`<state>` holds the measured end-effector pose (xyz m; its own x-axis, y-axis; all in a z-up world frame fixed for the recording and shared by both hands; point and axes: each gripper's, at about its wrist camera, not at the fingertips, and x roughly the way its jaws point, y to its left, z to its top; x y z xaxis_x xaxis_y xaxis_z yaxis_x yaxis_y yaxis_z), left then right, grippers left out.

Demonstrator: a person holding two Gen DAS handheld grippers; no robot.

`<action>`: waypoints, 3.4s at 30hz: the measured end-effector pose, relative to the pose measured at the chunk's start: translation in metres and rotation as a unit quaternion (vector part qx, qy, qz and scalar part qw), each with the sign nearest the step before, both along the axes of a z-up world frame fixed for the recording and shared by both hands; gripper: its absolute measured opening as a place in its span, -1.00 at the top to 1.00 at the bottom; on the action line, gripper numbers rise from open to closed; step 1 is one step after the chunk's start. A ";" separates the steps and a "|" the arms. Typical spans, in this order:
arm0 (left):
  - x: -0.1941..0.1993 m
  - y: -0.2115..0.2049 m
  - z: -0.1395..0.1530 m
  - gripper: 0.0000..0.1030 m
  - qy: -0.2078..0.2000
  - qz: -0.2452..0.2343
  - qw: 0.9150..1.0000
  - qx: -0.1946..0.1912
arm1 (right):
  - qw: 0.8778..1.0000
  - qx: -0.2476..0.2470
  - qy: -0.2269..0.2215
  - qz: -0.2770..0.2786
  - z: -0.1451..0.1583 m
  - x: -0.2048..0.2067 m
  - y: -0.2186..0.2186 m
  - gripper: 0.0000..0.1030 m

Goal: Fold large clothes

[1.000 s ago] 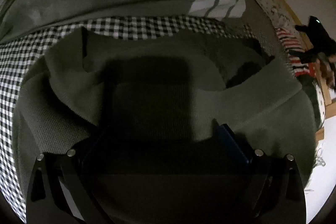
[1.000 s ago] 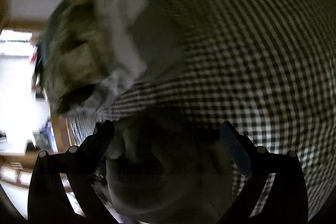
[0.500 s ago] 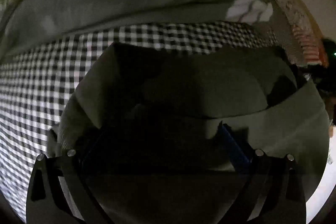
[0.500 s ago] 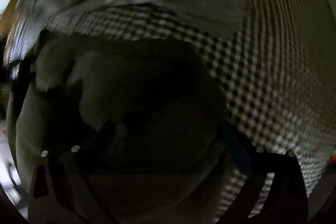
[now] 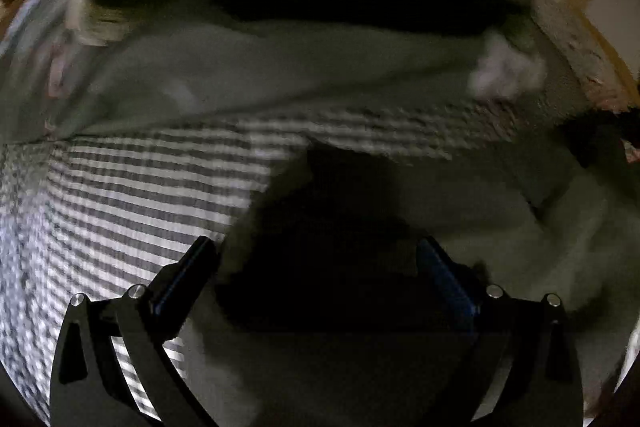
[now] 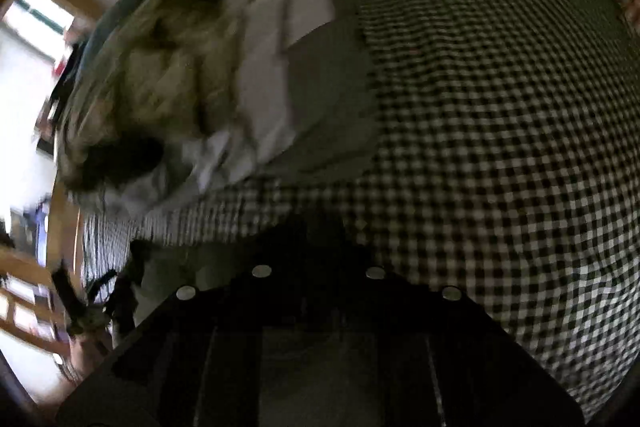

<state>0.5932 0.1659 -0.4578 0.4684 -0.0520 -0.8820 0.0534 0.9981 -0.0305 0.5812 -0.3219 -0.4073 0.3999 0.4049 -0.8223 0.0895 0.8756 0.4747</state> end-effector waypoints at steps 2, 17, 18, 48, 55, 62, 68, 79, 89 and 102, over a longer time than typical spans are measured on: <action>0.005 0.022 0.006 -0.91 -0.017 0.034 0.999 -0.006 | 1.000 0.007 -0.001 -0.020 -0.006 0.016 -0.011 0.74; -0.082 0.016 0.025 -0.91 0.028 -0.052 0.991 -0.119 | 0.819 -0.044 -0.114 0.561 0.044 -0.047 0.290 -0.82; -0.095 0.016 0.018 -0.91 0.029 -0.047 0.992 -0.113 | 0.810 -0.031 -0.117 0.573 0.040 -0.046 0.302 -0.79; -0.207 0.015 0.001 -0.91 0.008 0.018 0.986 -0.164 | 0.812 0.057 0.002 0.581 -0.022 0.017 0.481 0.88; -0.202 0.010 -0.003 -0.91 0.009 0.030 0.988 -0.152 | 0.831 -0.016 0.005 0.556 -0.036 0.056 0.495 0.89; -0.180 0.021 0.017 -0.91 0.017 0.029 0.980 -0.197 | 0.771 0.032 0.050 0.634 -0.009 0.017 0.437 -0.89; -0.164 0.007 0.051 -0.91 -0.010 -0.005 0.976 -0.219 | 0.749 -0.048 0.107 0.652 -0.053 -0.019 0.388 -0.85; -0.149 -0.001 0.051 -0.91 0.000 -0.004 0.978 -0.208 | 0.753 -0.056 0.076 0.651 -0.036 -0.022 0.363 0.21; -0.139 -0.012 0.048 -0.91 0.000 -0.011 0.980 -0.201 | 0.772 -0.007 0.044 0.634 -0.010 -0.013 0.351 0.93; -0.079 -0.035 0.021 -0.91 0.022 -0.048 0.985 -0.164 | 0.808 0.035 0.032 0.588 -0.023 -0.004 0.338 0.95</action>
